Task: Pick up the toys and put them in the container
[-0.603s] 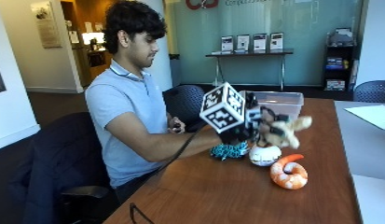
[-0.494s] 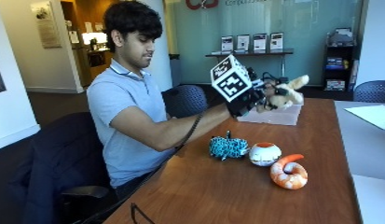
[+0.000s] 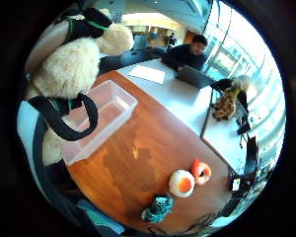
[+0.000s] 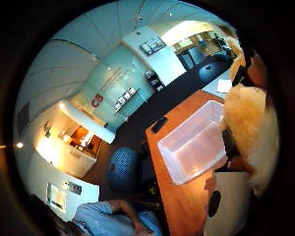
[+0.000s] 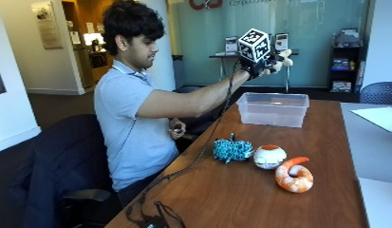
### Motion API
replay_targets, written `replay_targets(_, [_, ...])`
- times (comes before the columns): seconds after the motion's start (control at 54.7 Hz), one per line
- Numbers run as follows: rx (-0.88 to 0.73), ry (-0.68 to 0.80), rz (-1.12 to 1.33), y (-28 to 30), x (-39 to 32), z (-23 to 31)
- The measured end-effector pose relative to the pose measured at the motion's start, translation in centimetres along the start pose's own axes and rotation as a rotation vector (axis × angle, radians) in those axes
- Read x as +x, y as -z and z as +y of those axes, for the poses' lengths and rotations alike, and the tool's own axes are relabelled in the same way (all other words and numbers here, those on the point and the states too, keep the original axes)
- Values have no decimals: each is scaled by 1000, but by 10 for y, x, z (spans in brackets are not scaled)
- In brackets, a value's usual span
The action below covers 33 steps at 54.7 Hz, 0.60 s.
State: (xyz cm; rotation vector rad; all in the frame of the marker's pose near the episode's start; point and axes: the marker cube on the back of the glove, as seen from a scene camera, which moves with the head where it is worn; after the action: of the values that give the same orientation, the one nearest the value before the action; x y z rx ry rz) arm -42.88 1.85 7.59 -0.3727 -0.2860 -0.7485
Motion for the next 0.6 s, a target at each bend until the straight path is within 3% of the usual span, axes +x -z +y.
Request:
replay_targets(0.146, [-273, -39, 39, -33, -11, -9])
replay_targets(0.366, [-356, -96, 246, -10, 37, 42])
replay_targets(0.603, [-412, -458, 368, 60, 187, 151])
